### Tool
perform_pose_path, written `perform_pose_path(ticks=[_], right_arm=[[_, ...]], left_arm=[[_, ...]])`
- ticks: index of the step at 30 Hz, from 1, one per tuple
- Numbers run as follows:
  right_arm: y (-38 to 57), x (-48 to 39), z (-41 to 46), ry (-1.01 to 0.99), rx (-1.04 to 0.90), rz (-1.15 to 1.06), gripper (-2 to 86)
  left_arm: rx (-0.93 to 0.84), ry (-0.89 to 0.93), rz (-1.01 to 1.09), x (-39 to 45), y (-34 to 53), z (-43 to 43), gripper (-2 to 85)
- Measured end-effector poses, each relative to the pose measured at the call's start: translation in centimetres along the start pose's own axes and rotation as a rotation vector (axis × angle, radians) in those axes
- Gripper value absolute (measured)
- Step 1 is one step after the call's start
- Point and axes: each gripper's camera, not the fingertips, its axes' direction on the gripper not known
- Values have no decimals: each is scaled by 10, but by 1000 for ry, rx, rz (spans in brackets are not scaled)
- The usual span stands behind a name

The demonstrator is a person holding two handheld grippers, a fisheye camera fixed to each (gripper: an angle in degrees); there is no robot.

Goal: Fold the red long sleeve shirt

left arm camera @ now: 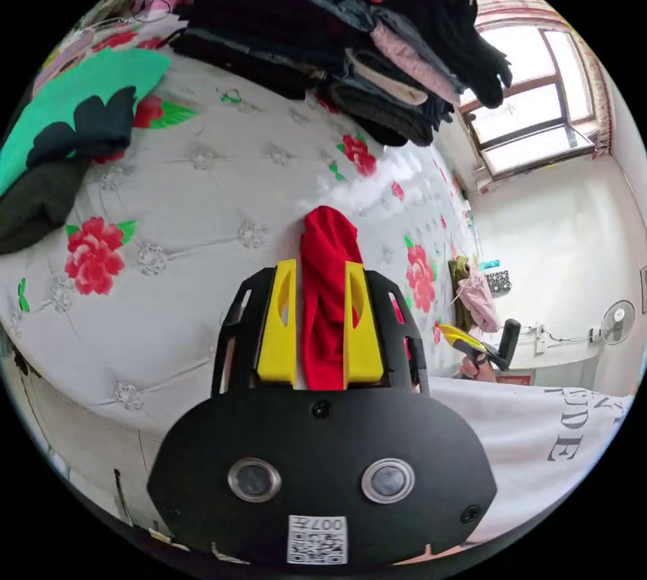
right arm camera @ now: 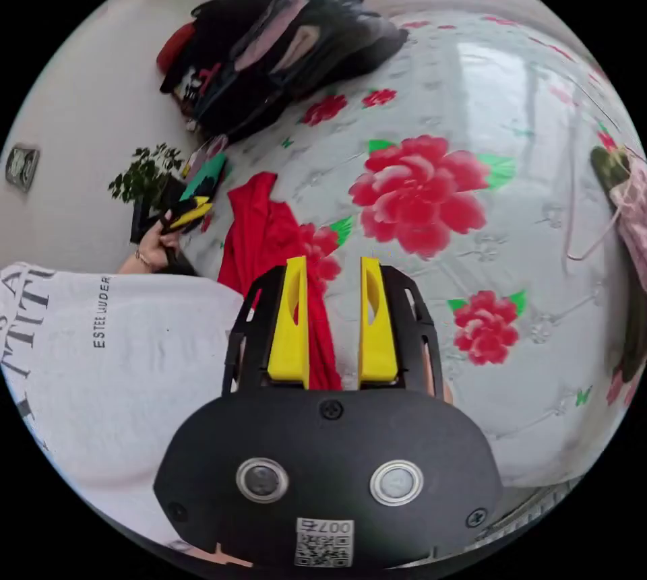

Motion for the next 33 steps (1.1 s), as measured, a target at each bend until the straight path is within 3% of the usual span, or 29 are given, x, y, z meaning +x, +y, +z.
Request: perform_pose_path(ticks=[3, 5, 8, 14, 17, 21, 25, 29, 33], right_arm=[[-11, -18, 53, -27, -122, -95, 87], [-14, -19, 76, -38, -228, -107, 69], [-12, -16, 61, 26, -185, -95, 27], [2, -13, -65, 157, 89, -26, 2], [-9, -30, -117, 265, 132, -95, 1], [-69, -60, -178, 374, 351, -170, 6], [-138, -44, -198, 474, 537, 9, 25], [-136, -14, -169, 332, 454, 87, 41], [-66, 22, -74, 421, 158, 105, 57]], left_arm=[[-81, 3, -57, -3, 4, 53, 115], [-78, -33, -138, -11, 10, 79, 55], [-46, 31, -176, -19, 17, 79, -1], [127, 83, 54, 8, 29, 6, -9], [209, 70, 192, 32, 21, -28, -8], [322, 47, 329, 64, -21, -48, 0], [351, 16, 341, 84, -93, -36, 102], [359, -41, 304, 71, -69, -12, 122], [189, -60, 352, 44, 16, 54, 116]])
